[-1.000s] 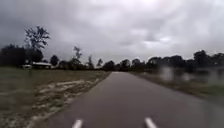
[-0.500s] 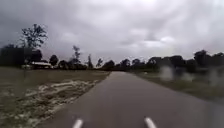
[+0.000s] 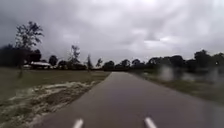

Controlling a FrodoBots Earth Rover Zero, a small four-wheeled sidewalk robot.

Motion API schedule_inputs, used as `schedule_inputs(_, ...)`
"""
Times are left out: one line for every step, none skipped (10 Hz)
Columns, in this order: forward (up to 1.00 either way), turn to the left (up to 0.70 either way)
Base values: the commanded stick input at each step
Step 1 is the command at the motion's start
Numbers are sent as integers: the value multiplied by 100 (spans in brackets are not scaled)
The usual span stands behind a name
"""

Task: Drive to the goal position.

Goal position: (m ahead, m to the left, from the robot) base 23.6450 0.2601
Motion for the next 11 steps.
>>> schedule_inputs(84,3)
schedule_inputs(84,3)
schedule_inputs(84,3)
schedule_inputs(84,3)
schedule_inputs(84,3)
schedule_inputs(84,3)
schedule_inputs(84,3)
schedule_inputs(84,3)
schedule_inputs(84,3)
schedule_inputs(84,3)
schedule_inputs(84,3)
